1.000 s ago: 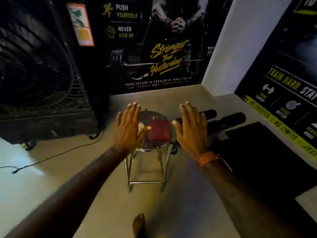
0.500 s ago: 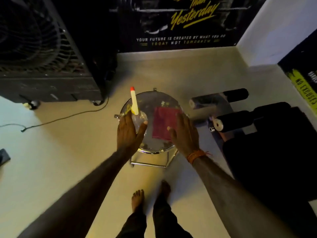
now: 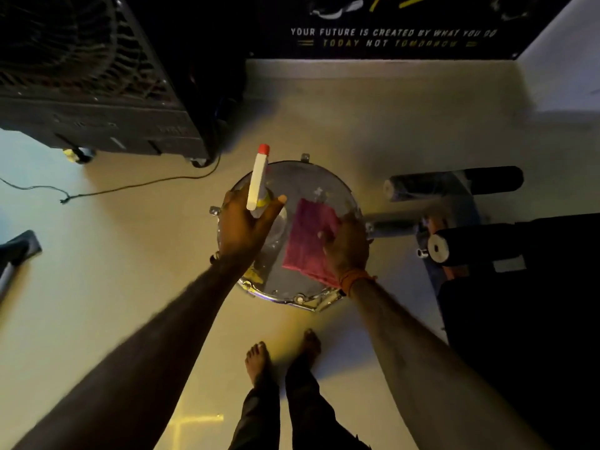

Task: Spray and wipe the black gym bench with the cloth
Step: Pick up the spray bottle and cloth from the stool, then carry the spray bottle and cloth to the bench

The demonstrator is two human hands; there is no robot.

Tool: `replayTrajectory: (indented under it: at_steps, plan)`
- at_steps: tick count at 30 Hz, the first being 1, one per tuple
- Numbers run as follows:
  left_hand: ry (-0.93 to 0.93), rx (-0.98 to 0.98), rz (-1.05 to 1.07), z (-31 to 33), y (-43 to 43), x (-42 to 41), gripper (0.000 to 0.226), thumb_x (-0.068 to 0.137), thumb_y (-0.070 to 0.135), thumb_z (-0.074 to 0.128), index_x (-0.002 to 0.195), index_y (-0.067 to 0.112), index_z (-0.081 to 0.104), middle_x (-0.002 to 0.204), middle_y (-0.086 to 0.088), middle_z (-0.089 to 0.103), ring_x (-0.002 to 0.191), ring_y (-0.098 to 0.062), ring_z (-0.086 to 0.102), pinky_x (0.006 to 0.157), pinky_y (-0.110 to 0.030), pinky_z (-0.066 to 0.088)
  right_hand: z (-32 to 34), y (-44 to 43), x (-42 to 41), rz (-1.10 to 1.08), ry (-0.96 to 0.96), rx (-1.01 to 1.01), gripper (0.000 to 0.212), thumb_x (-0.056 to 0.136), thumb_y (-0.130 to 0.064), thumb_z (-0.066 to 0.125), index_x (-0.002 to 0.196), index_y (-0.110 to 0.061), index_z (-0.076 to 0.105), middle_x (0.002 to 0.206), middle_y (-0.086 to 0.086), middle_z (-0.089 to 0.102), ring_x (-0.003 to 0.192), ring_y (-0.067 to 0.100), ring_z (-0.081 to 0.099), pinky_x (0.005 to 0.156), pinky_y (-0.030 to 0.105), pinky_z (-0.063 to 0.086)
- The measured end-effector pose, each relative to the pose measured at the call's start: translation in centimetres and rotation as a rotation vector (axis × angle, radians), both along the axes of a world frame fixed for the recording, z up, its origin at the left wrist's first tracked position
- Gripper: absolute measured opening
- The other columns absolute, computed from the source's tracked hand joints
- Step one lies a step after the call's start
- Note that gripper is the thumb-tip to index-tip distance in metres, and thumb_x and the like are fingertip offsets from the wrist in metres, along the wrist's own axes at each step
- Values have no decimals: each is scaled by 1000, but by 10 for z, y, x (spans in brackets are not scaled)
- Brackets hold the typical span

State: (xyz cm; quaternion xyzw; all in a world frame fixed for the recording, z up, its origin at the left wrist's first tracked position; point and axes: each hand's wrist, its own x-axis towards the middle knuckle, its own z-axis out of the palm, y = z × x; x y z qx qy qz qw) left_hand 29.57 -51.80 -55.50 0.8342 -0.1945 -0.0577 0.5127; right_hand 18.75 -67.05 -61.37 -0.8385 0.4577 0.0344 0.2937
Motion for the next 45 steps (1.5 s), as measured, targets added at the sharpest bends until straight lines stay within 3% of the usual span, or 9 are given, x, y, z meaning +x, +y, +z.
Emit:
replayTrajectory:
  at_steps: [8, 13, 19, 23, 27, 34, 38, 41, 45]
  plan:
    - [17, 61, -33, -7, -4, 0, 43, 90, 56, 69, 88, 14, 61, 78, 0, 66, 72, -18, 65, 67, -47, 56, 0, 3, -15, 13, -282, 3, 31, 102, -35, 62, 115, -7, 58, 101, 12, 71, 91, 31, 68, 69, 32, 44]
    - [83, -12, -50, -5, -3, -6, 40, 93, 53, 69, 103, 14, 61, 81, -4, 68, 76, -24, 69, 73, -53, 57, 18, -1, -29, -102, -540, 196, 29, 102, -18, 64, 123, 2, 60, 112, 20, 70, 103, 38, 66, 87, 53, 55]
    - [141, -39, -134, 13, -2, -46, 37, 95, 31, 73, 118, 24, 45, 87, -9, 68, 79, -22, 70, 70, -44, 59, 50, 3, -72, -288, -724, 388, 20, 100, -16, 67, 119, -14, 62, 114, 6, 67, 102, 19, 61, 76, 13, 50]
    - [241, -56, -279, 24, -9, -80, 58, 95, 20, 72, 143, 8, 42, 112, -23, 69, 97, -39, 70, 88, -58, 56, 68, 8, -118, -457, -834, 430, 21, 95, -13, 73, 110, -27, 68, 108, -3, 72, 98, 9, 65, 79, 16, 53]
    - [224, -105, -429, 37, -28, -125, 48, 92, 30, 71, 137, 29, 55, 97, -3, 73, 90, -25, 71, 80, -55, 59, 78, 7, -179, -597, -884, 418, 20, 93, -14, 76, 106, -28, 69, 108, 0, 73, 102, 16, 67, 93, 37, 54]
    - [189, -79, -688, 38, -92, -237, 30, 88, 42, 70, 110, 29, 56, 84, 0, 63, 74, -33, 63, 67, -59, 56, 77, -12, -319, -886, -939, 374, 22, 91, -16, 77, 110, -21, 66, 107, 5, 74, 96, 19, 69, 78, 30, 54]
    - [221, -43, -794, 28, -141, -323, 37, 87, 44, 73, 113, 24, 57, 88, 3, 60, 77, -20, 56, 75, -55, 53, 69, -36, -414, -1007, -975, 351, 18, 92, -13, 76, 108, -18, 69, 104, 6, 74, 97, 19, 67, 83, 34, 54]
    - [217, -43, -895, 14, -181, -399, 37, 91, 38, 73, 114, 57, 51, 92, 22, 61, 83, -1, 58, 76, -39, 52, 58, -59, -492, -1071, -988, 327, 11, 93, -19, 76, 102, -17, 70, 98, 3, 72, 94, 17, 66, 85, 38, 52]
    - [256, -30, -1036, -9, -223, -501, 57, 96, 31, 71, 142, 55, 44, 119, 29, 64, 109, 5, 62, 91, -28, 54, 30, -87, -587, -1161, -976, 287, 15, 99, -14, 69, 112, -8, 69, 104, 9, 73, 97, 17, 67, 85, 35, 54]
